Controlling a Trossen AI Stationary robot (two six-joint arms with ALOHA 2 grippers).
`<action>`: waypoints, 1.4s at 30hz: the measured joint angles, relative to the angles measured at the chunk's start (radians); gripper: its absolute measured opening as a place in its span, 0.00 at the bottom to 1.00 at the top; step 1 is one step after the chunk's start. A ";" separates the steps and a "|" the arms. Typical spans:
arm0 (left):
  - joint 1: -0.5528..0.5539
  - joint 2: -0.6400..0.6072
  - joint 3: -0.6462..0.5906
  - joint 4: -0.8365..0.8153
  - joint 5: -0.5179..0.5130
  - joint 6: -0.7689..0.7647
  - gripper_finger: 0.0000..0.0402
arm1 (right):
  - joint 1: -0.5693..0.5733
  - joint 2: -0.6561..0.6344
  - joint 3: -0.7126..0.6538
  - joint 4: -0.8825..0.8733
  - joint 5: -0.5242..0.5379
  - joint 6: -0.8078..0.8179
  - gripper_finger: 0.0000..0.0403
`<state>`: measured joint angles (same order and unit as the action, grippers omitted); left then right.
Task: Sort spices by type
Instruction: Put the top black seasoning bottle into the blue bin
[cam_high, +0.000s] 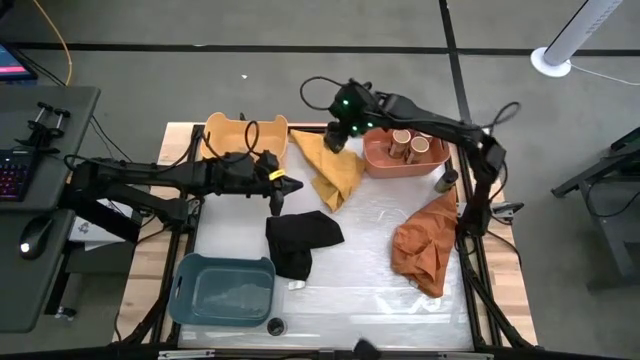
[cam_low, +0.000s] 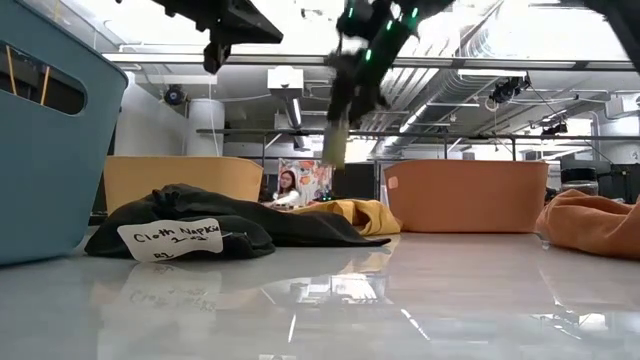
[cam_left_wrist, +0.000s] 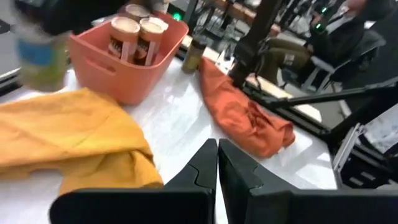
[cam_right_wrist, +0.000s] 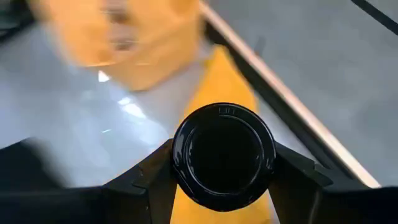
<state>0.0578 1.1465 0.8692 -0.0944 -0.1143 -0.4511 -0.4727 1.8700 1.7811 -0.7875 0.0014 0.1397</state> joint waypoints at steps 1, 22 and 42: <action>-0.001 0.000 0.000 -0.011 -0.001 0.001 0.01 | 0.018 -0.026 0.000 -0.013 -0.024 -0.010 0.49; -0.044 0.086 0.000 0.050 0.227 0.149 0.37 | 0.560 -0.115 -0.012 -0.162 0.143 0.248 0.51; -0.425 0.314 0.108 0.402 -0.208 0.161 0.67 | 0.797 -0.215 -0.010 -0.120 0.171 0.201 0.49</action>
<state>-0.3676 1.4606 0.9772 0.3071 -0.3226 -0.2902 0.3239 1.6554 1.7714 -0.9071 0.1721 0.3407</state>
